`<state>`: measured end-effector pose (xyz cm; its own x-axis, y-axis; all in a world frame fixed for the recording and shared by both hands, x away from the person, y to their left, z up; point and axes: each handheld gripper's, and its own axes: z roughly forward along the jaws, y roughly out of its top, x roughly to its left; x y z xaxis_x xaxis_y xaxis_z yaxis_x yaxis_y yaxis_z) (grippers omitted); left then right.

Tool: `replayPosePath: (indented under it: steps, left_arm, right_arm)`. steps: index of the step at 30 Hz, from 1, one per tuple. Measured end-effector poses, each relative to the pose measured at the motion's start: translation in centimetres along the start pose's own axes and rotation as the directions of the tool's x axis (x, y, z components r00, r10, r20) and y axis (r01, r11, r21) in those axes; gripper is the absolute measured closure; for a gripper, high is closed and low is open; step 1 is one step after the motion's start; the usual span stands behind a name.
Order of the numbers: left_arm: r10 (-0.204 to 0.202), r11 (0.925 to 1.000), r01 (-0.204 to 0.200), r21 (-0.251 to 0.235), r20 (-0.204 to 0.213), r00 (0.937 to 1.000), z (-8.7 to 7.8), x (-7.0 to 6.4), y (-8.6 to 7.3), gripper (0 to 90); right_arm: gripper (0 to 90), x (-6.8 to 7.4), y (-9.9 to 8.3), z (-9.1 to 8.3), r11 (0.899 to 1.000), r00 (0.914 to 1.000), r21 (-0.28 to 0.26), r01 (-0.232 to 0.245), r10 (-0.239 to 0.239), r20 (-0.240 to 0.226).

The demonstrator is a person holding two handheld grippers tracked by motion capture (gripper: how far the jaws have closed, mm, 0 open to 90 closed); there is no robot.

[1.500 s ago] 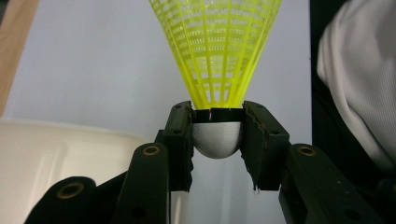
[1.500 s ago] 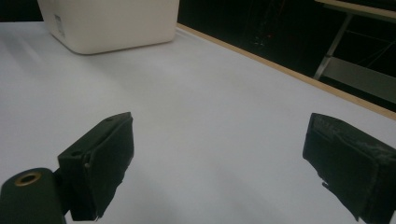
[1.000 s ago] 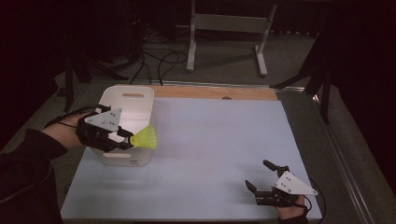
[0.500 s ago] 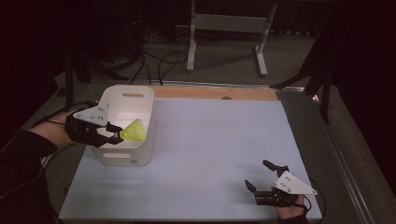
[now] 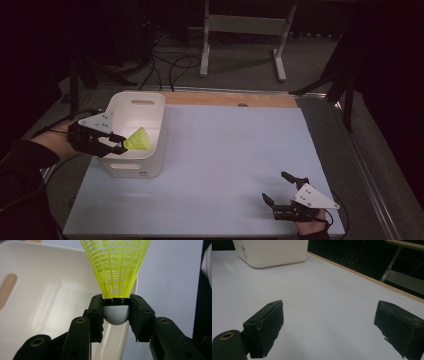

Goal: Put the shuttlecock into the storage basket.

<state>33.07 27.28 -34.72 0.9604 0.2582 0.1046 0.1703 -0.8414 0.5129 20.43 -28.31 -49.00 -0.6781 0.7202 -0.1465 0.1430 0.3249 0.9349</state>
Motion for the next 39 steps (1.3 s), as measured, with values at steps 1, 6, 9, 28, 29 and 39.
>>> replayPosePath:
  steps: [1, 6, 9, 28, 29, 39]
  left_arm:
    - [-0.007, 0.9999, 0.007, 0.011, -0.002, 1.0, 0.1, 0.1, -0.1, 64.6]
    - [-0.031, 0.9988, 0.031, 0.039, -0.009, 0.9995, 0.5, 0.3, -0.3, 64.5]
    - [-0.037, 0.9981, 0.038, 0.048, -0.007, 0.9993, 0.7, 0.4, -0.4, 64.5]
    - [-0.085, 0.9782, 0.082, 0.191, 0.006, 0.9964, 3.3, 1.3, -0.3, 64.4]
    - [-0.087, 0.9782, 0.084, 0.19, 0.008, 0.9962, 3.4, 1.4, -0.3, 64.4]
    - [-0.1, 0.9776, 0.101, 0.185, -0.013, 0.9949, 3.7, 1.6, 0.1, 63.1]
  right_arm:
    - [8.9, 0.0, 0.0, 0.0, 1.0, 1.0, 0.0, 0.0, 0.0, -0.001]
    - [8.9, 0.0, 0.0, 0.0, 1.0, 1.0, -0.001, 0.001, -0.001, -0.001]
    - [8.9, 0.0, 0.0, 0.0, 1.0, 1.0, 0.0, -0.001, 0.001, -0.002]
    - [8.9, 0.0, 0.0, 0.1, 1.0, 1.0, 0.004, -0.002, 0.002, -0.003]
    - [8.9, 0.0, 0.0, 0.1, 1.0, 1.0, 0.004, 0.001, -0.001, -0.006]
    - [9.0, 0.0, 0.0, 0.0, 1.0, 1.0, 0.005, 0.002, -0.002, -0.001]
